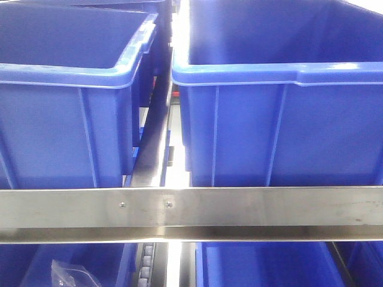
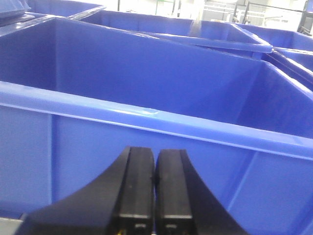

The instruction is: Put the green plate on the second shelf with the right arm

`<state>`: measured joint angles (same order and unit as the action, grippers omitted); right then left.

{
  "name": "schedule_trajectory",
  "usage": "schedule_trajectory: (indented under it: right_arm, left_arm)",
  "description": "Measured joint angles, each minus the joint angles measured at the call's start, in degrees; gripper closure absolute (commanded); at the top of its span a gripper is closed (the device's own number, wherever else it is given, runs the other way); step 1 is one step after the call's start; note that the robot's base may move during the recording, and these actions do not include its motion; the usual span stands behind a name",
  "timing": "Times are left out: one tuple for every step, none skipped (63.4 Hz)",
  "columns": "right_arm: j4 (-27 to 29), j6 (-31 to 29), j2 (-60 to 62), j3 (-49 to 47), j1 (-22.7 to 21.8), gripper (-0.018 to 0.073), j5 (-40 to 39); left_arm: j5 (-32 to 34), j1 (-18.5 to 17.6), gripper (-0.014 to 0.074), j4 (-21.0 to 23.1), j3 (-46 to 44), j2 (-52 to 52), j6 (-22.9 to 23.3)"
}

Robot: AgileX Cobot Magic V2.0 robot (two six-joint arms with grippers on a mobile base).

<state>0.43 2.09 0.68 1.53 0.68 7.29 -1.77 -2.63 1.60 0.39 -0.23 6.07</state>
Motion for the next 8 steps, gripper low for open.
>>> schedule_trajectory:
  right_arm:
    - [0.00,0.00,0.00,0.00,0.00,0.0502,0.00]
    - [0.00,0.00,0.00,0.00,0.00,0.0502,0.00]
    - [0.00,0.00,0.00,0.00,0.00,0.0502,0.00]
    - [0.00,0.00,0.00,0.00,0.00,0.0502,0.00]
    - [0.00,0.00,0.00,0.00,0.00,0.0502,0.00]
    - [0.00,0.00,0.00,0.00,0.00,0.0502,0.00]
    - [0.00,0.00,0.00,0.00,0.00,0.0502,0.00]
    - [0.00,0.00,0.00,0.00,0.00,0.0502,0.00]
  left_arm:
    - [0.00,-0.12,0.0466,0.00,0.00,0.00,0.00]
    - [0.00,-0.30,0.0466,0.00,0.00,0.00,0.00]
    - [0.00,-0.46,0.0466,0.00,0.00,0.00,0.00]
    - [0.00,-0.66,0.0466,0.00,0.00,0.00,0.00]
    - [0.00,-0.85,0.0466,0.00,0.00,0.00,0.00]
    - [0.00,-1.03,0.0466,0.00,0.00,0.00,0.00]
    - [0.00,-1.22,0.0466,0.00,0.00,0.00,0.00]
    - [0.00,-1.54,0.0466,0.00,0.00,0.00,0.00]
